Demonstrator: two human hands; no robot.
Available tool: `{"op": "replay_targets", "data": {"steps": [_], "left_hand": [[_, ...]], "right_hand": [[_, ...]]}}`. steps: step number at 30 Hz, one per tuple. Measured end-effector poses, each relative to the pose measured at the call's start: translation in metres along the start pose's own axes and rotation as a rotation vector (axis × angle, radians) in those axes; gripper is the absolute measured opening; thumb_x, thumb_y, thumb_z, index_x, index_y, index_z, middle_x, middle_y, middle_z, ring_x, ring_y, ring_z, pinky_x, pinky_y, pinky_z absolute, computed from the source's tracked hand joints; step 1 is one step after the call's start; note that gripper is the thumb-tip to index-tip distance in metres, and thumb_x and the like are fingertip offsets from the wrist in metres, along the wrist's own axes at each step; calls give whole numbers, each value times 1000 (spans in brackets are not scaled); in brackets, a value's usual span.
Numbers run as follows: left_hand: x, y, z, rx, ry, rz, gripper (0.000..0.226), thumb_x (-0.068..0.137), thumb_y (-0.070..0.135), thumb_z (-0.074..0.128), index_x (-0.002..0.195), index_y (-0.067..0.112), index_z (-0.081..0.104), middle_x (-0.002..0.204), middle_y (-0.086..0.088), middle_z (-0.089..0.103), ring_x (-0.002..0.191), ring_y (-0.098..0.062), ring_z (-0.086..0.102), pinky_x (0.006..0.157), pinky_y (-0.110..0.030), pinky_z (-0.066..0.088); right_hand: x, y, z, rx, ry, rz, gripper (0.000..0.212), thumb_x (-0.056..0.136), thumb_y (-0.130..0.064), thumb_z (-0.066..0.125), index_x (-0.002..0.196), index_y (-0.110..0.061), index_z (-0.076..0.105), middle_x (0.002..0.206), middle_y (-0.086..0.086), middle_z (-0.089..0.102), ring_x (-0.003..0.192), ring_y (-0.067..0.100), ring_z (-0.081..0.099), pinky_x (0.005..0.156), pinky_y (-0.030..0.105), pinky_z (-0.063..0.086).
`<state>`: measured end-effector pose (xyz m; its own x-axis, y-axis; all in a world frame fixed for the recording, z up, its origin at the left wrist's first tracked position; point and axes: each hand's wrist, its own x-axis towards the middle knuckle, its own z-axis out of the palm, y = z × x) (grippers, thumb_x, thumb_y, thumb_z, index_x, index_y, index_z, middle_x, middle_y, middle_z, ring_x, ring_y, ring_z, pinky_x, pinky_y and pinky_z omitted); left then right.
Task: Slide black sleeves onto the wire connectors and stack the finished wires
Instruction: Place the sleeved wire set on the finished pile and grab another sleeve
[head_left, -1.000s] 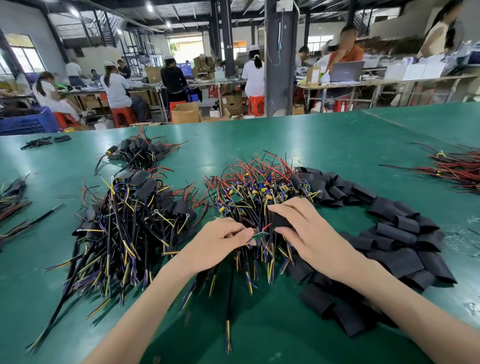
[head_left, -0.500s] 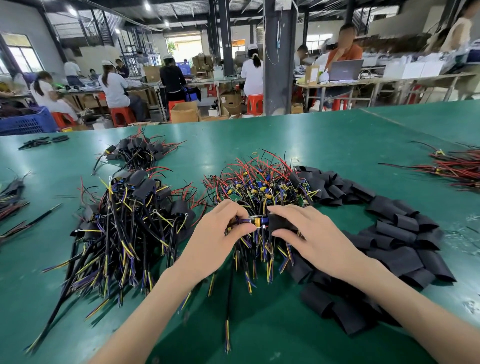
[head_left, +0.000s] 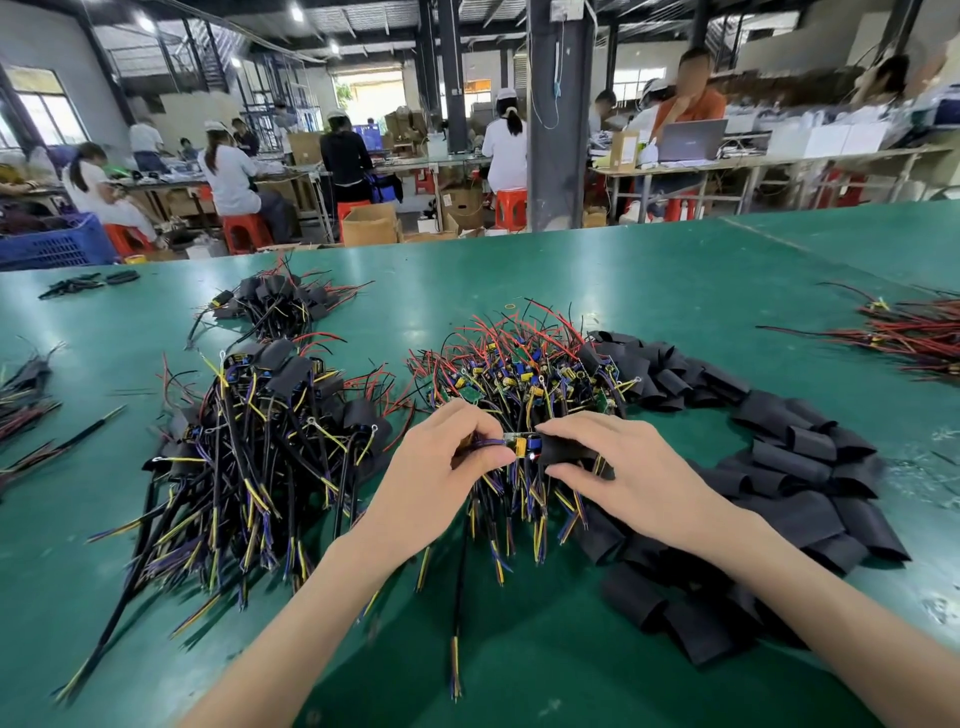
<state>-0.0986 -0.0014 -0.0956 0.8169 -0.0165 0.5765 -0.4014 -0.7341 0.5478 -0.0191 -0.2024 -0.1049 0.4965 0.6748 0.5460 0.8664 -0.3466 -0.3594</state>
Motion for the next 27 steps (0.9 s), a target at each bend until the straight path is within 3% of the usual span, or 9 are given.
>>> {"op": "replay_targets", "data": {"steps": [10, 12, 16, 21, 24, 27], "left_hand": [[1, 1, -1, -40, -51, -42, 20, 83, 14, 70, 75, 25, 55, 74, 10, 51, 66, -2, 43, 66, -11, 31], [1, 1, -2, -32, -57, -44, 23, 82, 13, 71, 74, 27, 55, 75, 9, 51, 65, -1, 43, 63, -12, 31], [0, 0, -2, -42, -75, -46, 13, 79, 9, 73, 76, 13, 60, 76, 11, 51, 66, 0, 45, 65, -9, 32], [0, 0, -1, -66, -119, -57, 10, 78, 9, 74, 77, 10, 64, 80, 6, 55, 69, -5, 47, 67, -13, 35], [-1, 2, 0, -72, -100, -62, 10, 79, 10, 74, 75, 11, 64, 75, 8, 53, 66, 1, 46, 65, -9, 32], [-1, 4, 2, -85, -92, -99, 9, 79, 11, 74, 75, 8, 66, 72, 8, 53, 62, 1, 44, 62, -12, 31]], "right_hand": [[1, 0, -1, 13, 19, 1, 37, 84, -24, 70, 120, -20, 62, 112, -14, 60, 95, 14, 61, 87, 37, 49], [2, 0, -2, 44, 7, -9, 35, 83, -22, 71, 117, -18, 63, 106, -17, 60, 89, 7, 61, 84, 32, 49], [3, 0, -4, 177, -41, 55, 30, 79, -18, 75, 109, -19, 68, 91, -19, 65, 76, -3, 56, 73, 17, 45], [3, 0, -6, 302, -92, 119, 29, 77, -16, 77, 104, -20, 70, 87, -10, 70, 73, 9, 62, 74, 29, 51], [3, -4, -4, 239, -27, 67, 31, 75, -16, 79, 105, -16, 69, 92, -12, 68, 79, 3, 60, 78, 26, 49], [2, -11, 2, 99, 27, -33, 31, 77, -18, 76, 106, -14, 67, 100, -8, 66, 87, 11, 61, 82, 34, 49]]}}
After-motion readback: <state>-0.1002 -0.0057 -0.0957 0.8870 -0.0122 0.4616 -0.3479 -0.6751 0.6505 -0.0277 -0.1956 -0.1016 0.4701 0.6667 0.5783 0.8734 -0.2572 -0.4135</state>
